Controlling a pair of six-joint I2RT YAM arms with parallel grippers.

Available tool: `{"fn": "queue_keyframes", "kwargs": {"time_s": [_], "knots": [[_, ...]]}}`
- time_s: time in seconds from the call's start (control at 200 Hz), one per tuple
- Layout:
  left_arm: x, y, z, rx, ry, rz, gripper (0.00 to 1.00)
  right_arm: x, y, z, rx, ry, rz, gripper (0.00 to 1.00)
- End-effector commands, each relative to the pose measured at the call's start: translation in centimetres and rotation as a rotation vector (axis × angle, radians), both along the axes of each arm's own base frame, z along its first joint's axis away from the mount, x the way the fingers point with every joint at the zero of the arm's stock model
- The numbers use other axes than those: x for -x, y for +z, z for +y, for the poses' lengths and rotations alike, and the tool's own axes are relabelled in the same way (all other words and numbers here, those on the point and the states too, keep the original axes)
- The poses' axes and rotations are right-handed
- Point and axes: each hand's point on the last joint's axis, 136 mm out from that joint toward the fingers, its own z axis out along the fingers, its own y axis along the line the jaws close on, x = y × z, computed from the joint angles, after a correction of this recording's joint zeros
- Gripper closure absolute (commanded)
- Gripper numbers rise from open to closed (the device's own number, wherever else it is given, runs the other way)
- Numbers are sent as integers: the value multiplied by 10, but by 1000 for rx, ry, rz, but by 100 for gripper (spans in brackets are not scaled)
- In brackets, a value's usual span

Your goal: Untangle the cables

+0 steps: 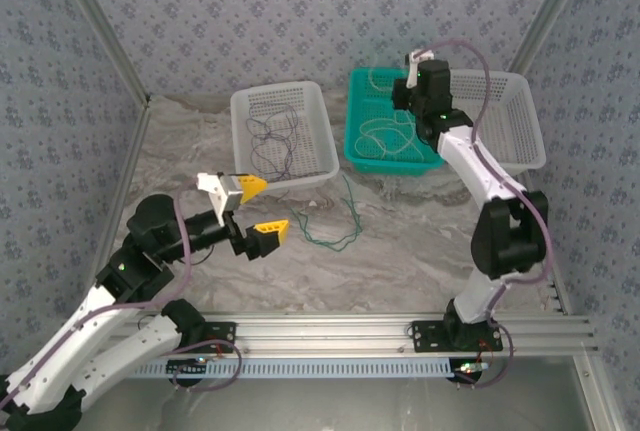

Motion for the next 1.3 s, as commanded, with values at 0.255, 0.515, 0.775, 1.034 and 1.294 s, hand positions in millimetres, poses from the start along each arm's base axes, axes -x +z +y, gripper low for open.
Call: {"fn": "queue_keyframes", "kwargs": {"time_s": [0.255,0.515,0.775,1.034,1.294], "knots": [[-15,1,10,14,112,25,1,33,-42,1,-161,-33,199,17],[-68,-40,23,4,407,289,1,137,-7,24,-275,7,163,17],[-83,-93,13,-90,457,445,1,254,-101,60,-405,-99,420,22],[-91,-96,9,-90,467,420,1,294,-181,116,-429,-16,716,23],[-85,-100,12,-105,461,433,1,270,-201,112,-270,-33,711,31]]}}
